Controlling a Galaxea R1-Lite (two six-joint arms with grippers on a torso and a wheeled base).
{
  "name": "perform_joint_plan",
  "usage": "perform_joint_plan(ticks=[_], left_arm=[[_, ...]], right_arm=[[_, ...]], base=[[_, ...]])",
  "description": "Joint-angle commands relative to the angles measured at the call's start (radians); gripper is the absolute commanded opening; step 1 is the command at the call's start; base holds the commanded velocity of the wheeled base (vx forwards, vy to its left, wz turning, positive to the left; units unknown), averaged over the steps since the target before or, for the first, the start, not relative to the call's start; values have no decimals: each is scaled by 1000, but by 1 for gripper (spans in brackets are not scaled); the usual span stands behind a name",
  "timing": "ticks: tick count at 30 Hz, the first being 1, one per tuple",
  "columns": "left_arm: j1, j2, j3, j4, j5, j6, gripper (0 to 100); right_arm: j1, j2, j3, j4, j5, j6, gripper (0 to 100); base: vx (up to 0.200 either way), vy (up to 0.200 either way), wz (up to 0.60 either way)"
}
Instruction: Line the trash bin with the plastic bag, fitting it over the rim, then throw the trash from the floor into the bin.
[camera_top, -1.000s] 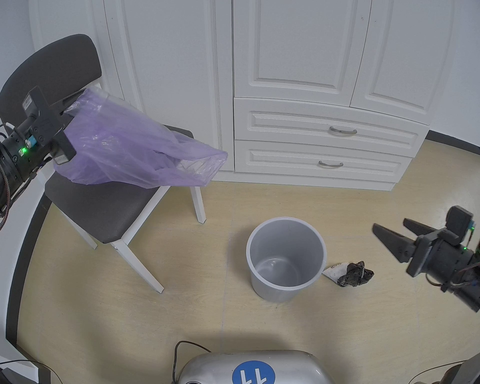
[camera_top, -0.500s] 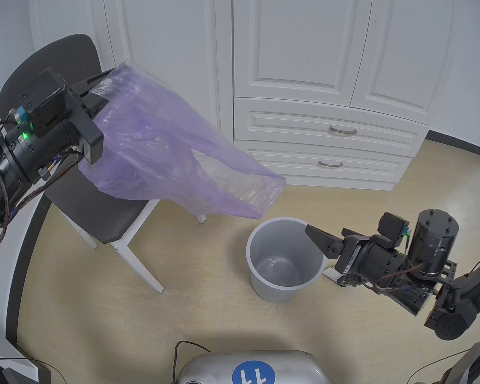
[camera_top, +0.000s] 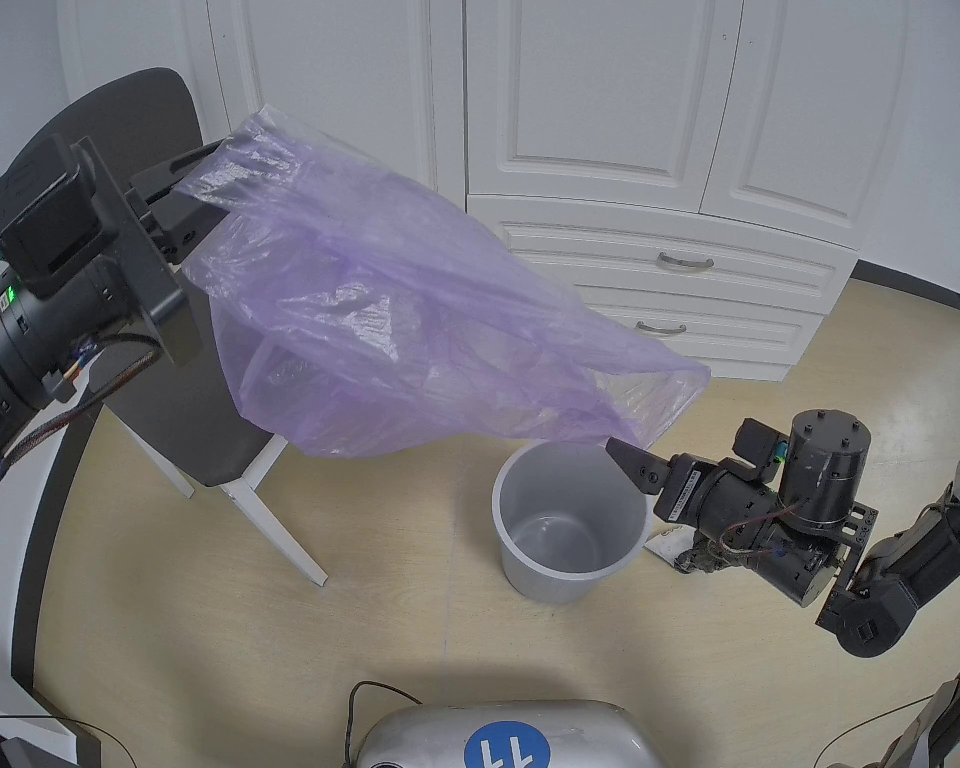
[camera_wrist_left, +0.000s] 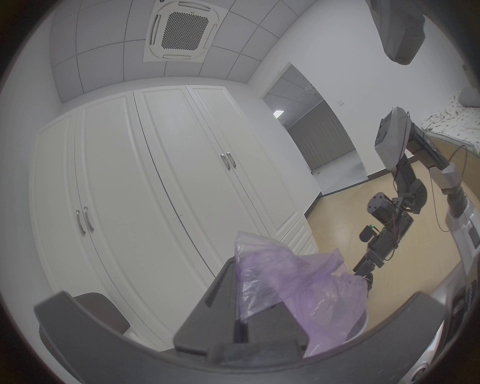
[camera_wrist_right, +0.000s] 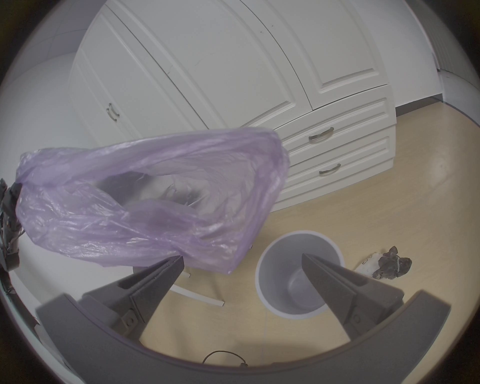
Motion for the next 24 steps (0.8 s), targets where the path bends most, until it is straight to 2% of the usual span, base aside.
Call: perform_joint_plan(ticks=[1, 5, 9, 17, 24], left_arm=[[-10, -19, 1, 19, 0, 0, 0], [-9, -16, 4, 20, 0, -1, 0], [-10, -15, 10, 20, -2, -1, 0], [-12, -16, 19, 20, -3, -3, 0], [-10, -18, 24, 19, -6, -3, 0]], right_arm=[[-31, -62, 24, 19, 34, -2, 100], [-65, -190, 48, 131, 125, -20, 100], [-114, -274, 4, 259, 168, -16, 100], [-140, -203, -10, 272, 181, 0, 100], [-146, -249, -12, 282, 201, 23, 100]], base=[[0, 0, 0], [0, 0, 0], [0, 0, 0], [0, 0, 0], [0, 0, 0]])
